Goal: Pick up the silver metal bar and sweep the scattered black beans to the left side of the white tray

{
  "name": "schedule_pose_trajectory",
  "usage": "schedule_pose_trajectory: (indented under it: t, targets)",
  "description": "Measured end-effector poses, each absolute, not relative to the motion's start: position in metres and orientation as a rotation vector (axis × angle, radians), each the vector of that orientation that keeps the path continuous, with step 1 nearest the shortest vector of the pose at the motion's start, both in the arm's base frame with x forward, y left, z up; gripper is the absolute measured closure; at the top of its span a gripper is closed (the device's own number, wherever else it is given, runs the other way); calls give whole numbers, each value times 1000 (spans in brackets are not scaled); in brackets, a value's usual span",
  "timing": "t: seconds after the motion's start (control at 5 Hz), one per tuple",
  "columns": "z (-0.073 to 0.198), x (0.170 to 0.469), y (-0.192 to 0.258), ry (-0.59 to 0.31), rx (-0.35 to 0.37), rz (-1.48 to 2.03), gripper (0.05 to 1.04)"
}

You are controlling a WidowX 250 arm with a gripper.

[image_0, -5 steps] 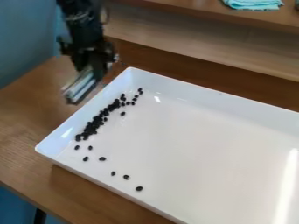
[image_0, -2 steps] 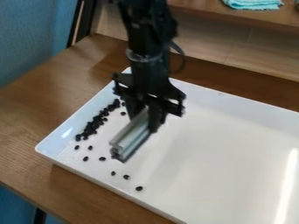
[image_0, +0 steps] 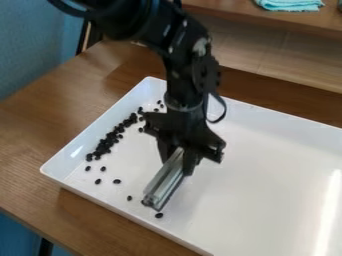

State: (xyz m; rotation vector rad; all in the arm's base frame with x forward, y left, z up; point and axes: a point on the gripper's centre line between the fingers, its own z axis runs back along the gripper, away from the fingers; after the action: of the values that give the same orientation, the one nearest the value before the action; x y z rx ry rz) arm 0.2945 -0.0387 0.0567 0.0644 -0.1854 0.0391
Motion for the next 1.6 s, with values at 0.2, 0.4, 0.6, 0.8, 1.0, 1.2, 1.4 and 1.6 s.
schedule_pose_trajectory:
  t: [0.2,0.4,0.6,0.8,1.0,1.2,1.4,1.6]
  targets:
    - [41,296,-50,-190,84,32,698]
    - [37,297,-57,-198,99,35,698]
    - [37,298,-58,-206,98,35,698]
    - [36,302,-46,-230,98,28,698]
    - [37,304,-24,-261,98,41,698]
    - [43,300,1,-271,99,47,698]
    - [52,296,23,-289,83,36,698]
    - [57,291,44,-309,71,31,698]
